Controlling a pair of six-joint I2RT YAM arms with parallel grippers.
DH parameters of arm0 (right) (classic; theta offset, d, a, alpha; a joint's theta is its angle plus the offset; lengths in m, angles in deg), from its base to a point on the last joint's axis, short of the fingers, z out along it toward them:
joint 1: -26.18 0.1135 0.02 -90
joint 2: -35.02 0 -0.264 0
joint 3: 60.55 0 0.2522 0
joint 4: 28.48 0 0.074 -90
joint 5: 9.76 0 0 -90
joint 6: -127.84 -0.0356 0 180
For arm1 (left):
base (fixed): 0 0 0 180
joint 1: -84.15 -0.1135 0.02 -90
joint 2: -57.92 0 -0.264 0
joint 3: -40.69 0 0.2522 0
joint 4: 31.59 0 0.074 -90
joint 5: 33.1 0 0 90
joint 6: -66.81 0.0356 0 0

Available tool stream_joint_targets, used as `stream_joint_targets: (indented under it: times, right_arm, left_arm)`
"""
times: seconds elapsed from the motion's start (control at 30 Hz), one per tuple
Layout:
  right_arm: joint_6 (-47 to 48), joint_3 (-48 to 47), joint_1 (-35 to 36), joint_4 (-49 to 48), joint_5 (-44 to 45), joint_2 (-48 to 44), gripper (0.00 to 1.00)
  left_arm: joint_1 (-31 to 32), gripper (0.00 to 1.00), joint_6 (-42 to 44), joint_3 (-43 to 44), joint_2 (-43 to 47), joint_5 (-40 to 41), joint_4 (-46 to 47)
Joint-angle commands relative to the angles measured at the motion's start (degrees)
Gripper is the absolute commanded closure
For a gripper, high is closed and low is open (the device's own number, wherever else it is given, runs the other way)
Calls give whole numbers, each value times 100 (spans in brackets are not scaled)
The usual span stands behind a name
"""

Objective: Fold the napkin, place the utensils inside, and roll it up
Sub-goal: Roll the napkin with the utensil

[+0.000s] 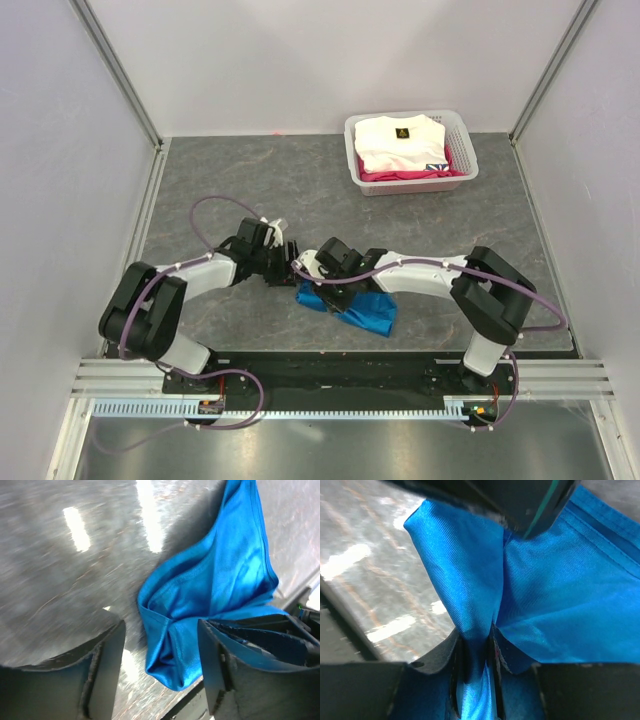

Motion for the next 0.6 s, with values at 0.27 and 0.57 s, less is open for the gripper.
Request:
stream_joint_targets:
  times: [0.27,0.57]
  right_arm:
    - [-73,-278,-559,1058,-2620,994,76]
    - [138,-813,-1026,1427,-3465,1705,77]
  left_arm:
    - [-109,25,-340,-1263,1687,760,873]
    - [-101,18,-463,-2046,2215,-109,2007]
